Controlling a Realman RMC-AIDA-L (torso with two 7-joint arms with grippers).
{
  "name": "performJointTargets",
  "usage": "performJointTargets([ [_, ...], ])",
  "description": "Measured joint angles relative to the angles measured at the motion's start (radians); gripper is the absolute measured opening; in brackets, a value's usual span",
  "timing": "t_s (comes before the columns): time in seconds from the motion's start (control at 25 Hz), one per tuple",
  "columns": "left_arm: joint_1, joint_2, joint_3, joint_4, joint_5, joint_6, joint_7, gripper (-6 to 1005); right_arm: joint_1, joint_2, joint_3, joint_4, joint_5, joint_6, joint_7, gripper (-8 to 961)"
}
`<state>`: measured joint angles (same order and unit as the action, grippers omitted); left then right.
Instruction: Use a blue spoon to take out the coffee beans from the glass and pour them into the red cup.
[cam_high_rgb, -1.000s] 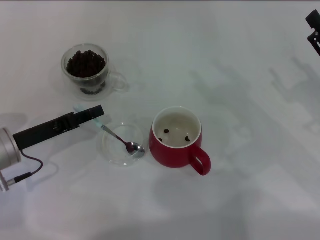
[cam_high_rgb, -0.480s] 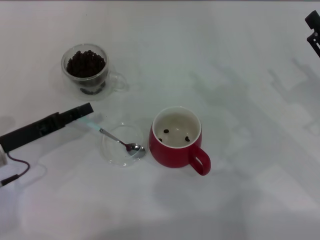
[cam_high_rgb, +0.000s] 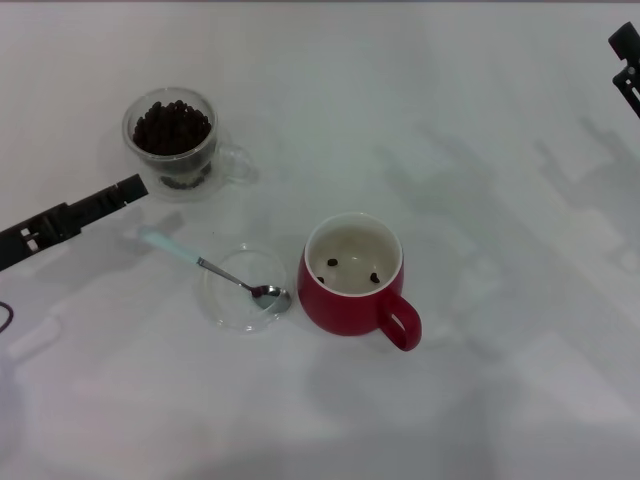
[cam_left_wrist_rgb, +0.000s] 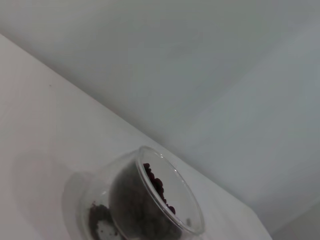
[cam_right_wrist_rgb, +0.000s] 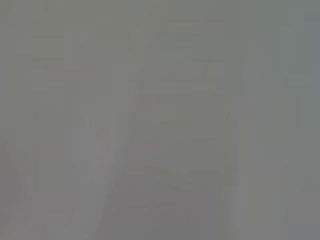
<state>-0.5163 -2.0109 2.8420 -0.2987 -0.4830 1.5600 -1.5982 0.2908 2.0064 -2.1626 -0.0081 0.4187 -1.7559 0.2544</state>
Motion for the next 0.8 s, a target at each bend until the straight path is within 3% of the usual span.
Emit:
performJointTargets([
  [0.16,0.021,0.002,0.000,-0.046,-0.046,0.034,0.015,749,-0.005,0.000,0.000,-0.006,0.000,-0.002,0.000,705],
  [0.36,0.066,0.001,0.000,-0.139,-0.164,0.121,0.149,892,-0.005,0.000,0.000,-0.006,0.000,-0.004,0.000,705],
  [0.6,0.140,0.002,0.000,-0.186,-0.362,0.151,0.337,887,-0.012,0.000,0.006,-0.007,0.004,-0.030,0.004,705],
  [0.8,0.188,-0.005,-0.007,-0.189,-0.506,0.100,0.461,887,-0.023,0.000,0.024,-0.007,0.007,-0.035,0.022,704],
])
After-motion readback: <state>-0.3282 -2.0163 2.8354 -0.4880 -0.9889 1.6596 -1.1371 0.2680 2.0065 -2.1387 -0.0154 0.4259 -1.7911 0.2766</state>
